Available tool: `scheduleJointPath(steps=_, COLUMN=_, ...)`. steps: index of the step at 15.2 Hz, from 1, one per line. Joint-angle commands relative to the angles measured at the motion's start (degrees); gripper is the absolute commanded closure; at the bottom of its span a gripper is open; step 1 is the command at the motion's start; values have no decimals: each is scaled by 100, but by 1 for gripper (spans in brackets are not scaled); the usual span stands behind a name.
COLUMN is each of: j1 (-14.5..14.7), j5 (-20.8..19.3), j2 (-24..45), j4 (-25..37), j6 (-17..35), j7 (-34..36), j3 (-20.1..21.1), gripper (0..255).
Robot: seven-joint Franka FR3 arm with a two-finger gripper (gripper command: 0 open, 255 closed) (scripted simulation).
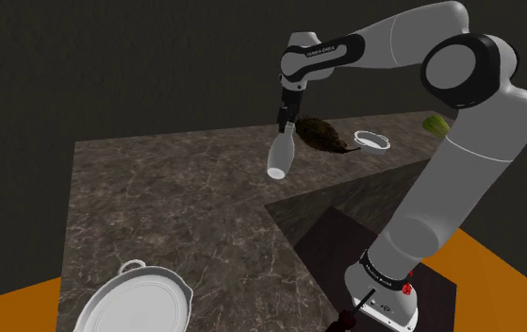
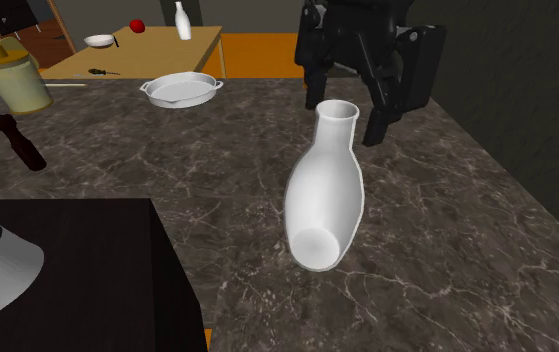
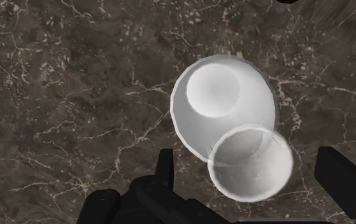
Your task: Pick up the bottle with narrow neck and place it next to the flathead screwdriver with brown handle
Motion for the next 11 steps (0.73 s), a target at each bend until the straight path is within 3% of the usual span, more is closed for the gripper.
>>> scheduleJointPath(steps=1, j1=-4, j5=4, j2=34, j4=-78, j6=114, j7=-4, j3=-3, gripper=0)
scheduleJointPath(steps=8, j1=-5, j5=4, j2=35, j4=-75, j6=113, j7=-5, j3=-3, gripper=0)
scheduleJointPath(steps=9, j1=-5, j5=4, j2=35, j4=-75, j6=113, j7=-5, j3=-3, gripper=255)
scheduleJointPath(steps=11, j1=-5, j5=4, j2=35, j4=-75, j6=113, j7=-5, j3=-3, gripper=255)
